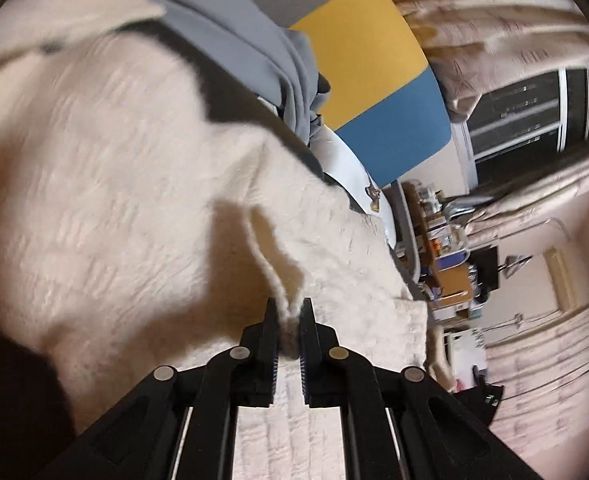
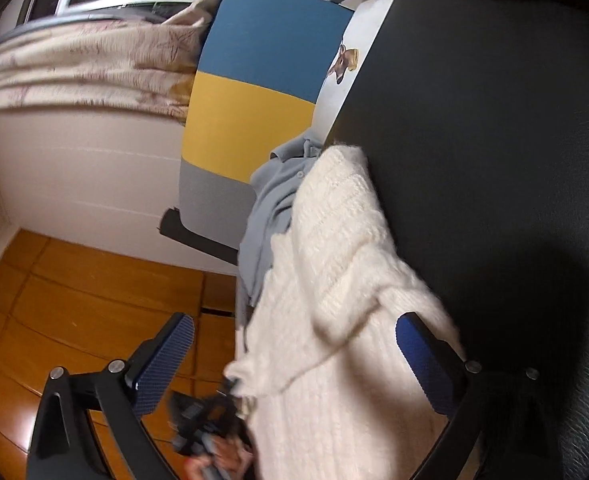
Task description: Fold clothes
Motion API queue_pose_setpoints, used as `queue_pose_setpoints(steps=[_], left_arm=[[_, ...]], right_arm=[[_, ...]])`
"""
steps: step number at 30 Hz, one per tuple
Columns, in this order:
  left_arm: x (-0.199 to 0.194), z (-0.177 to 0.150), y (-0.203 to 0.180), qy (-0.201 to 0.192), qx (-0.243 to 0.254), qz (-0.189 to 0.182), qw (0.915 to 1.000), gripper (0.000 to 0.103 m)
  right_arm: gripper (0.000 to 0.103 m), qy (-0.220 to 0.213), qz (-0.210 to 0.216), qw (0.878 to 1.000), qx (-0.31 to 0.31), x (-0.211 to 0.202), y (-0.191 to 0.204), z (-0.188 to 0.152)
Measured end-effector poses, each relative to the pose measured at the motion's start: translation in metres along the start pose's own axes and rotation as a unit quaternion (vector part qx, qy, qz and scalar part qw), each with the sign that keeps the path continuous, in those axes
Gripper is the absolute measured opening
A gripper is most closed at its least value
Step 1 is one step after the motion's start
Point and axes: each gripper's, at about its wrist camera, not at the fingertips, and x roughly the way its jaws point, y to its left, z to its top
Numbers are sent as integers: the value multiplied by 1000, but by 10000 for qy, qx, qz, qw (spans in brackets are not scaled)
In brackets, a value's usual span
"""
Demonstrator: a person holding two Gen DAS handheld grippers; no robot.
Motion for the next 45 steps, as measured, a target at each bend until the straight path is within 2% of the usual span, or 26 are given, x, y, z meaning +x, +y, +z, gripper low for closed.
queue_pose_setpoints(steps=[1,3,5,8,10,11,13,16,17,19,22,24,28,30,33,35,37,38,40,45], left_arm=[[1,-1,4,32,-66,-88,9999,7],[4,-1,7,98,-122,-59,9999,15],[12,0,12,287,-295,-159,9990,19],[15,1,10,299,-251,-130,9992,17],[15,-1,5,300,-83,9,9995,9],[16,-2,2,300,1,78,9995,6],[16,-3,-3,301,168,217,9992,7],[17,-6,-10,301,419,425,9978,7],[18,-6,-13,302,502,495,9971,7],[18,-8,-18,302,669,633,9953,7],[8,-12,-4,230,324,290,9988,9],[3,-10,3,191,161,96,9996,15],[-9,0,4,-40,15,-88,10000,27],[-8,7,0,-45,10,-233,9997,38],[8,15,-8,94,141,-41,9998,41],[21,20,-14,184,282,169,9993,37],[23,21,-25,102,626,492,9968,15],[22,21,-29,74,642,468,9968,6],[13,22,-37,-113,649,373,9971,6],[11,24,-34,-211,729,693,9947,6]], right_arm=[[102,5,2,10000,46,3,0,2],[102,42,8,10000,87,9,1,3],[102,79,13,9999,128,14,2,4],[103,103,-209,9997,72,26,7,4],[103,43,-384,9993,3,32,11,5],[103,-16,-468,9989,-63,36,14,7],[103,-193,-674,9973,-226,40,21,11],[103,-916,-526,9921,-670,18,45,15],[103,-977,-616,9897,-841,14,51,16],[103,-675,-1034,9882,-910,22,47,15],[101,-371,-1526,9837,-873,30,28,11],[100,-357,-1416,9838,-1043,27,27,8],[100,-37,-1597,9775,-1381,27,36,6],[100,55,-1733,9717,-1604,22,42,3],[100,58,-1888,9613,-2008,7,47,-1],[100,39,-1914,9539,-2310,0,56,-2],[100,53,-1967,9444,-2636,0,67,-1],[100,59,-2001,9394,-2782,3,72,0],[100,106,-2065,9304,-3028,12,82,3],[100,428,-2115,9066,-3627,51,99,8]])
